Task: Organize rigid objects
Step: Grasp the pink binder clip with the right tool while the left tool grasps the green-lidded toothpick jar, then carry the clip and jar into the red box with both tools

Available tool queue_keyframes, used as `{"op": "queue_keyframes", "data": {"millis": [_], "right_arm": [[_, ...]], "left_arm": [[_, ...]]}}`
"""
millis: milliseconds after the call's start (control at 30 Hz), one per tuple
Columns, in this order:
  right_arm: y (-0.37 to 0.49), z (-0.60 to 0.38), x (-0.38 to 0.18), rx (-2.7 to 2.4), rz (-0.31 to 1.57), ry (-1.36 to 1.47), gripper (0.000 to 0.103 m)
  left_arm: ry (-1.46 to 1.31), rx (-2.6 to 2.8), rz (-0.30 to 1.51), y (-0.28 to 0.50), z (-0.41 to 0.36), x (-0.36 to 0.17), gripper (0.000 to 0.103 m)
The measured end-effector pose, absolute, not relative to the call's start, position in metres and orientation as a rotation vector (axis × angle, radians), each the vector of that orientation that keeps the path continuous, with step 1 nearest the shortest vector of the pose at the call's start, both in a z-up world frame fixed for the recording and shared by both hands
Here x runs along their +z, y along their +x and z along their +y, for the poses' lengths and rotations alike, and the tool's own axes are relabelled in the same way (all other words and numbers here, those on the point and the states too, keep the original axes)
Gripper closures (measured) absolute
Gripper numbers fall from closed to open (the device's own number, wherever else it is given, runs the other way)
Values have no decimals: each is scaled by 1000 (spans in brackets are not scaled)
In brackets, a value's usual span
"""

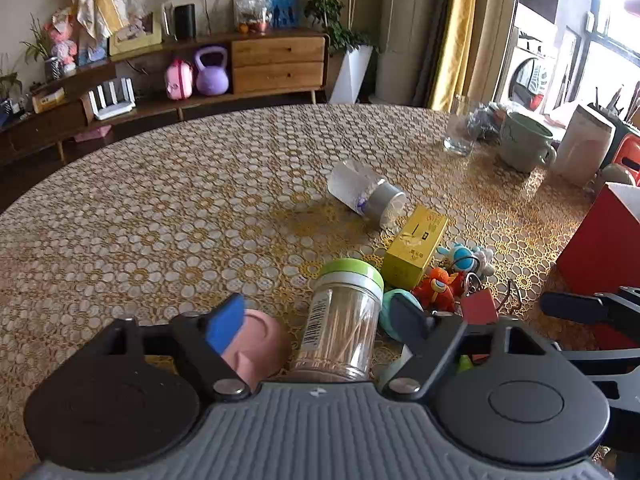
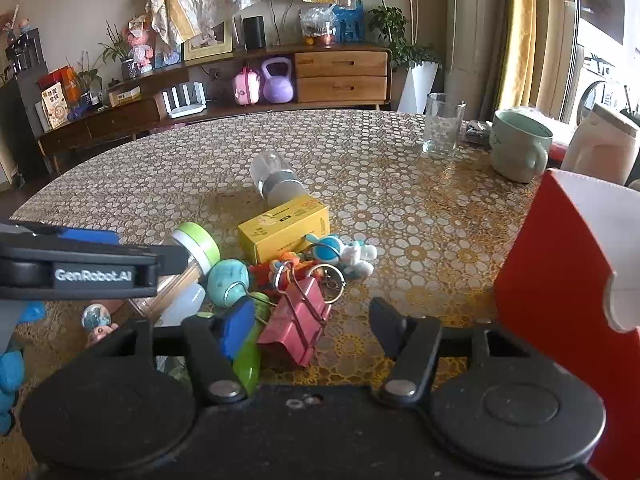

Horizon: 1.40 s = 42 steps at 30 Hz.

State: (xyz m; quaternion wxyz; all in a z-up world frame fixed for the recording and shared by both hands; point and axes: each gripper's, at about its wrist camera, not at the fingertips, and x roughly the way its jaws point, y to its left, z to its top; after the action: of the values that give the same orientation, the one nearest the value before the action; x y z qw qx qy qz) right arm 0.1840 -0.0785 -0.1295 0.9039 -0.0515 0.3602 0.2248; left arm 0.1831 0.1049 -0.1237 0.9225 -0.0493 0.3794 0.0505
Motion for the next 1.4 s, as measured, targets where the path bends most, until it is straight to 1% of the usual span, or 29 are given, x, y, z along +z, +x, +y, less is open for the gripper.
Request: {"op": "queue_keyframes", "data": {"millis": [33, 167, 233, 400, 500, 567, 633, 733, 767, 800, 1100, 1400], "right_arm": [[186, -78, -130, 463, 749, -100, 45], [194, -76, -135, 456, 775, -78, 56], [198, -76, -138, 453, 792, -59, 57], [202, -75, -144, 451, 816, -30, 58], [203, -75, -146, 451, 821, -15, 61], [205, -78, -148, 460, 834, 14, 64], [206, -80, -148, 468, 844, 47, 68], [205, -81, -148, 456, 840, 50, 70], [204, -81, -147, 456, 835, 44, 76], [202, -80, -146, 459, 828, 40, 79], [191, -88, -129, 445, 807, 54, 79], [169, -111, -86, 471, 755, 114, 79]], "left_arm": [[-103, 100, 782, 185, 105, -125, 30], [-97, 73, 785, 190, 103, -127, 37], [-93, 68, 796, 193, 101, -130, 43], [-113, 57, 810, 197, 102, -135, 47], [-125, 39, 815, 199, 101, -136, 56], [-140, 41, 819, 200, 101, -136, 56], [-161, 47, 823, 201, 103, -136, 57], [-160, 49, 822, 201, 102, -137, 57], [-153, 50, 821, 201, 101, -137, 58], [-147, 55, 821, 201, 100, -137, 58], [-143, 54, 817, 197, 100, -129, 59], [-141, 35, 774, 180, 93, -93, 59]]}}
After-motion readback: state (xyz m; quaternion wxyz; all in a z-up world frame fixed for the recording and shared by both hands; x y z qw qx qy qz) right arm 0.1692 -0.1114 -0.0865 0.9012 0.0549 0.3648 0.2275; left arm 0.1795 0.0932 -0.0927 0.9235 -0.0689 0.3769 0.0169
